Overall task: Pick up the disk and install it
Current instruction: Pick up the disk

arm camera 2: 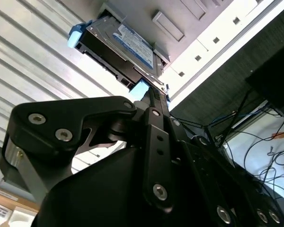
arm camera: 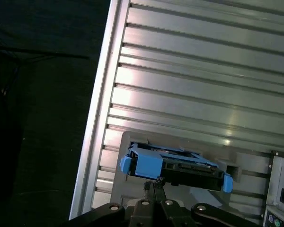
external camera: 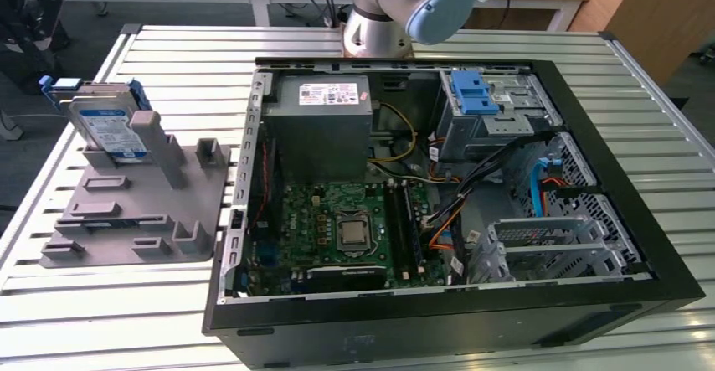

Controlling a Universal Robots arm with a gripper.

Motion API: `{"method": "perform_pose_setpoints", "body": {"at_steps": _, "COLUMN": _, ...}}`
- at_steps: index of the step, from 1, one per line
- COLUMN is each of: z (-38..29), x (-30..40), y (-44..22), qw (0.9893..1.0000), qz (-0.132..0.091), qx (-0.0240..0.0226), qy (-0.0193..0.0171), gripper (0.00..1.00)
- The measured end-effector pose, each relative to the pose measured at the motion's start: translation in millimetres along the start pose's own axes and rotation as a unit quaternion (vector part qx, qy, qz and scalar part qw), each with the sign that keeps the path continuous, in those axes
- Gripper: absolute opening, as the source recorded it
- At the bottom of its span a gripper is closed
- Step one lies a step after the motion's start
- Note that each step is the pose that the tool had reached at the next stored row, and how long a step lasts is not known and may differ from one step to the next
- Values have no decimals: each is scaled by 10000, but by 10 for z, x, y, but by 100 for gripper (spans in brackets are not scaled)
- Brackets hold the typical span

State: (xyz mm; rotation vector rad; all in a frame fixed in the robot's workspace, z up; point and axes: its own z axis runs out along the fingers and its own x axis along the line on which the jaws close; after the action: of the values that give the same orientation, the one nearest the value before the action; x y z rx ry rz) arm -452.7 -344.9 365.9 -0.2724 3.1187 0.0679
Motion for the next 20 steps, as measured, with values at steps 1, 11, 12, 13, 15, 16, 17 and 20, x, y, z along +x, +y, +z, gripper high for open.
{"method": "perform_pose_setpoints", "body": {"at_steps": 1, "z": 0, "x": 1, "y": 0, "qw": 10000, "qz": -57, "qx": -1, "qy": 2, "gripper": 11}}
{"method": "perform_pose_setpoints", "body": {"at_steps": 11, "z": 1, "x": 1, "y": 0, "qw": 9985, "qz": -542, "qx": -8, "qy": 22, "gripper": 11}}
{"method": "perform_pose_setpoints", "body": {"at_steps": 12, "z": 1, "x": 1, "y": 0, "qw": 9982, "qz": -593, "qx": -9, "qy": 24, "gripper": 11}}
{"method": "perform_pose_setpoints", "body": {"at_steps": 13, "z": 1, "x": 1, "y": 0, "qw": 9979, "qz": -643, "qx": -9, "qy": 26, "gripper": 11}}
{"method": "perform_pose_setpoints", "body": {"at_steps": 15, "z": 1, "x": 1, "y": 0, "qw": 9972, "qz": -741, "qx": -11, "qy": 31, "gripper": 11}}
{"method": "perform_pose_setpoints", "body": {"at_steps": 16, "z": 1, "x": 1, "y": 0, "qw": 9969, "qz": -787, "qx": -11, "qy": 33, "gripper": 11}}
{"method": "perform_pose_setpoints", "body": {"at_steps": 17, "z": 1, "x": 1, "y": 0, "qw": 9965, "qz": -831, "qx": -12, "qy": 34, "gripper": 11}}
{"method": "perform_pose_setpoints", "body": {"at_steps": 20, "z": 1, "x": 1, "y": 0, "qw": 9953, "qz": -970, "qx": -14, "qy": 41, "gripper": 11}}
